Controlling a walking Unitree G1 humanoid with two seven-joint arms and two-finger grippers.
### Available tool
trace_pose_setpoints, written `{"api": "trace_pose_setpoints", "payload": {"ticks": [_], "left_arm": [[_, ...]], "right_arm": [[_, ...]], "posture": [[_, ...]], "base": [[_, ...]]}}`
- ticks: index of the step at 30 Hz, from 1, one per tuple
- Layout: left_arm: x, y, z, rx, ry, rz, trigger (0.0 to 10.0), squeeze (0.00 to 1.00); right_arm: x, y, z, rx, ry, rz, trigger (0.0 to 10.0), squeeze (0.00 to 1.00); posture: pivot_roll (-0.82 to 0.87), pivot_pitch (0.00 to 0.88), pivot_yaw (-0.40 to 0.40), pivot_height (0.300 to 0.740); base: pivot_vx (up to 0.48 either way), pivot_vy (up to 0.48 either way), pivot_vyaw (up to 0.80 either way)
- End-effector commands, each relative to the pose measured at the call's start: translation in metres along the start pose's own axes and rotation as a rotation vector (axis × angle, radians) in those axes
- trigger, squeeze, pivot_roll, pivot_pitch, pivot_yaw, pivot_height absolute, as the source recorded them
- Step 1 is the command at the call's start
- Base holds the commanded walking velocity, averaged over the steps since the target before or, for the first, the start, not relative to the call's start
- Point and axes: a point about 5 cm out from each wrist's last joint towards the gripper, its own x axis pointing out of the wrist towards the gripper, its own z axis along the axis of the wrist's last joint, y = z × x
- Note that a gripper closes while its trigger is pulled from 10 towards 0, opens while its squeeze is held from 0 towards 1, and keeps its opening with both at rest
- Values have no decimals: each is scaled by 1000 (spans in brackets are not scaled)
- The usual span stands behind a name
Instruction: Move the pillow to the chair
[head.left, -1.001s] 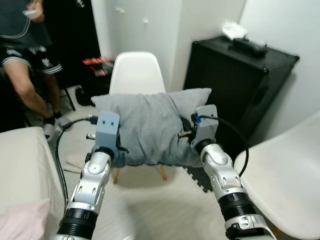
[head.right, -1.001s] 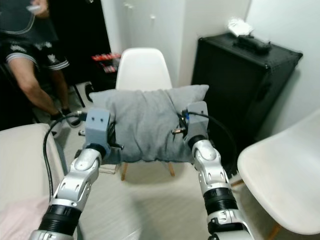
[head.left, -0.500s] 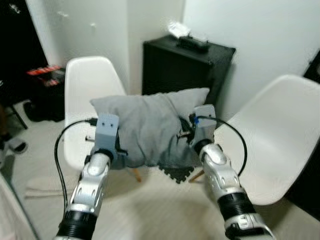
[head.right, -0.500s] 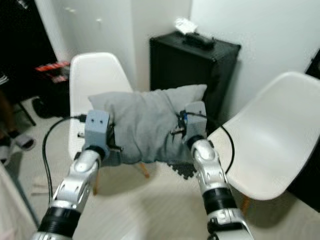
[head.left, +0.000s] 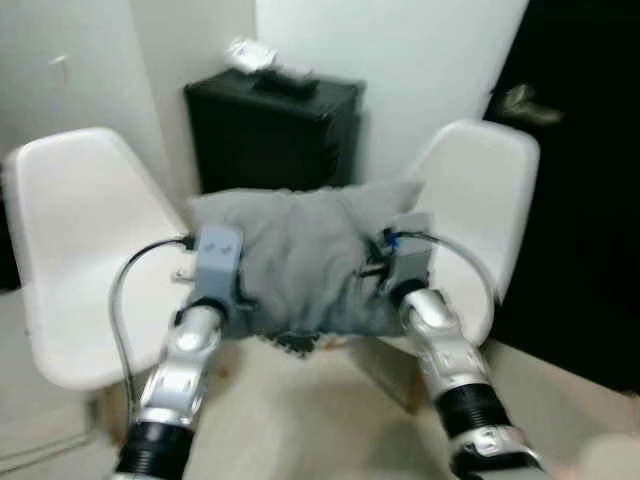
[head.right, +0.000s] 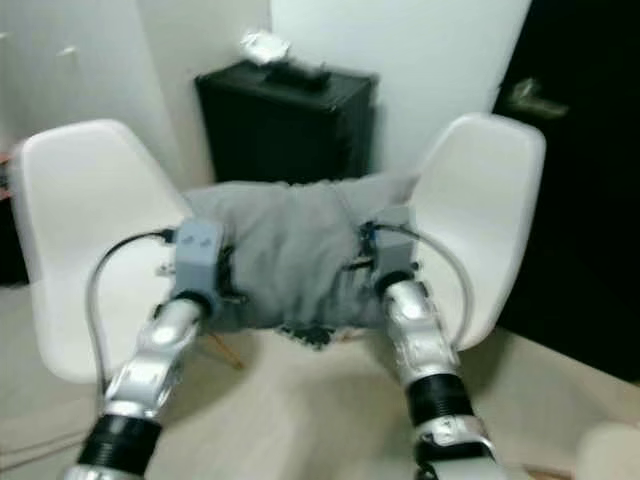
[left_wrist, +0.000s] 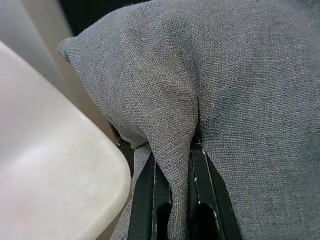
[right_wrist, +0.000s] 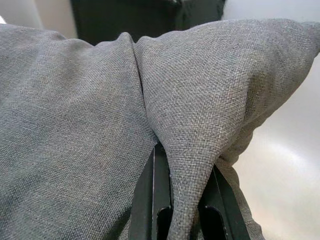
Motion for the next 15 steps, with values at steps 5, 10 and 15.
{"api": "trace_pose_setpoints", "payload": {"ticks": [5, 10, 15], "left_arm": [[1, -15, 13, -5, -49, -66, 10000, 0], [1, -16, 11, -24, -26, -70, 10000, 0], [1, -19, 9, -30, -8, -84, 10000, 0]], "right_arm": [[4, 16, 6, -10, -30, 68, 10000, 0], [4, 15, 6, -11, -27, 66, 10000, 0], [5, 14, 6, -17, -23, 67, 10000, 0]], "posture": [[21, 0, -19, 730], [19, 0, -24, 730], [15, 0, -30, 730]], "base": [[0, 0, -800], [0, 0, -800], [0, 0, -800]]}}
